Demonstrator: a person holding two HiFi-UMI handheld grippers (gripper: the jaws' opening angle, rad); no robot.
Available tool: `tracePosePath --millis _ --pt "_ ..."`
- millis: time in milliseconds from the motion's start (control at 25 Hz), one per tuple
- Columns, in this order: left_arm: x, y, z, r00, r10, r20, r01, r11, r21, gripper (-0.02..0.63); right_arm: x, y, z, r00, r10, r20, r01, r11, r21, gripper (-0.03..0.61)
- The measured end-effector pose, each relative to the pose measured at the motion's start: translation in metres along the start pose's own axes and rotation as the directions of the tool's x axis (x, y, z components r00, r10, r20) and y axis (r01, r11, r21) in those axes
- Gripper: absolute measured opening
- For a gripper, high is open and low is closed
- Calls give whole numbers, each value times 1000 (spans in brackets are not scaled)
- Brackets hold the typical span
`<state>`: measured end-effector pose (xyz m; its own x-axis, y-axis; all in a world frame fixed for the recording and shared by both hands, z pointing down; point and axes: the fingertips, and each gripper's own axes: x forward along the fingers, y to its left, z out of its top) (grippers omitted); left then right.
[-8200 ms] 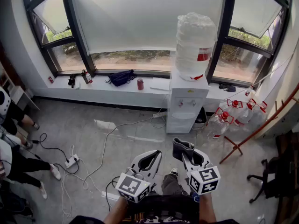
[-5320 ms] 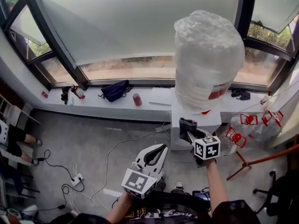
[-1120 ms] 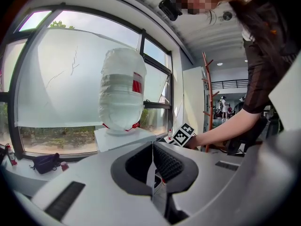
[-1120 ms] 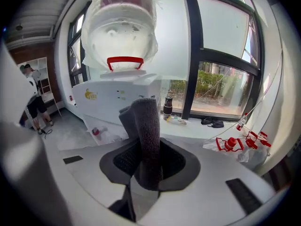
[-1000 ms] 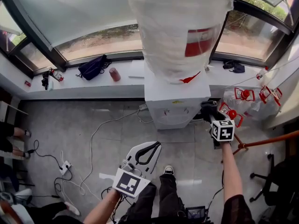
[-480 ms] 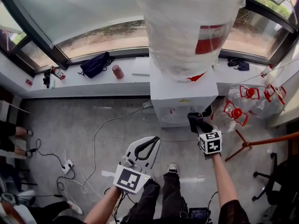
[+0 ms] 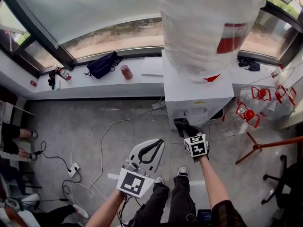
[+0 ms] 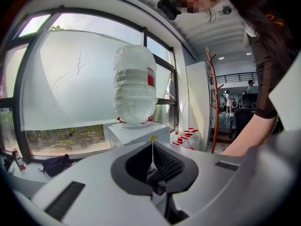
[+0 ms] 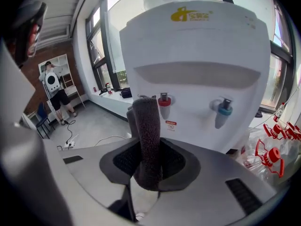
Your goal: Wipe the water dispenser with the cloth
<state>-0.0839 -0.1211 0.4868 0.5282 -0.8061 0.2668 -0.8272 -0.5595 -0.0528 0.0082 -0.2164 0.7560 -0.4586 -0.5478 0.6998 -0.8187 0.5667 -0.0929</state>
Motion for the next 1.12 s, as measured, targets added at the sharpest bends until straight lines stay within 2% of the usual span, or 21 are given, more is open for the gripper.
tracePosePath --millis 160,280,680,840,960,1120 --pt "3 3 -10 1000 -2 -16 2 1000 22 21 31 5 3 1000 7 -10 -8 999 -47 114" --pt "7 6 -18 1000 1 -23 0 1000 12 20 50 0 7 1000 0 -8 0 999 -36 112" --pt "40 8 -39 1000 13 -28 -13 1000 -2 21 74 -65 -12 998 -63 -27 63 998 2 112" --pt "61 3 -57 999 17 -37 -18 1000 -24 20 68 -110 -28 991 -134 -28 136 987 83 112" --pt "76 -7 -59 999 -2 -38 0 999 -50 21 56 -147 -44 981 -189 -36 192 968 163 112" --pt "95 -29 -53 997 -57 -46 56 998 -5 20 32 -196 -67 965 -258 -47 261 929 262 112"
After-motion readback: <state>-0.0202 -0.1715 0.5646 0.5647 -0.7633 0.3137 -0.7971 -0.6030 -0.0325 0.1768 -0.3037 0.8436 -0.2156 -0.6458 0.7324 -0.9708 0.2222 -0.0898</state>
